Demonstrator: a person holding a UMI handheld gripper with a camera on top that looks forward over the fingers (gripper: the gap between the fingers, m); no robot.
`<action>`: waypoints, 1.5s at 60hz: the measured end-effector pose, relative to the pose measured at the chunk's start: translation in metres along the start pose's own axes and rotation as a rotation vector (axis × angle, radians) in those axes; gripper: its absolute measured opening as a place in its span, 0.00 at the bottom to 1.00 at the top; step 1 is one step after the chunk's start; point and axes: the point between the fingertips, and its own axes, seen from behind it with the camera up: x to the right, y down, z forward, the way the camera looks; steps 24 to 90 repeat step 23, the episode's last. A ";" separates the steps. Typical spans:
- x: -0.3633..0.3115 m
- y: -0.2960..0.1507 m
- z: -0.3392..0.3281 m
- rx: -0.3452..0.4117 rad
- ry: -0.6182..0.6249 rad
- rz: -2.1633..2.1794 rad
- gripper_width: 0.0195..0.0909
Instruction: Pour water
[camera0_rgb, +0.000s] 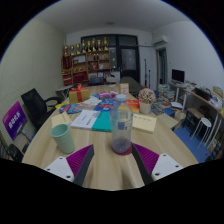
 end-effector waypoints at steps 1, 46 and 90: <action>-0.005 0.001 -0.011 -0.001 0.005 0.001 0.90; -0.122 0.004 -0.201 -0.008 0.075 0.071 0.90; -0.122 0.004 -0.201 -0.008 0.075 0.071 0.90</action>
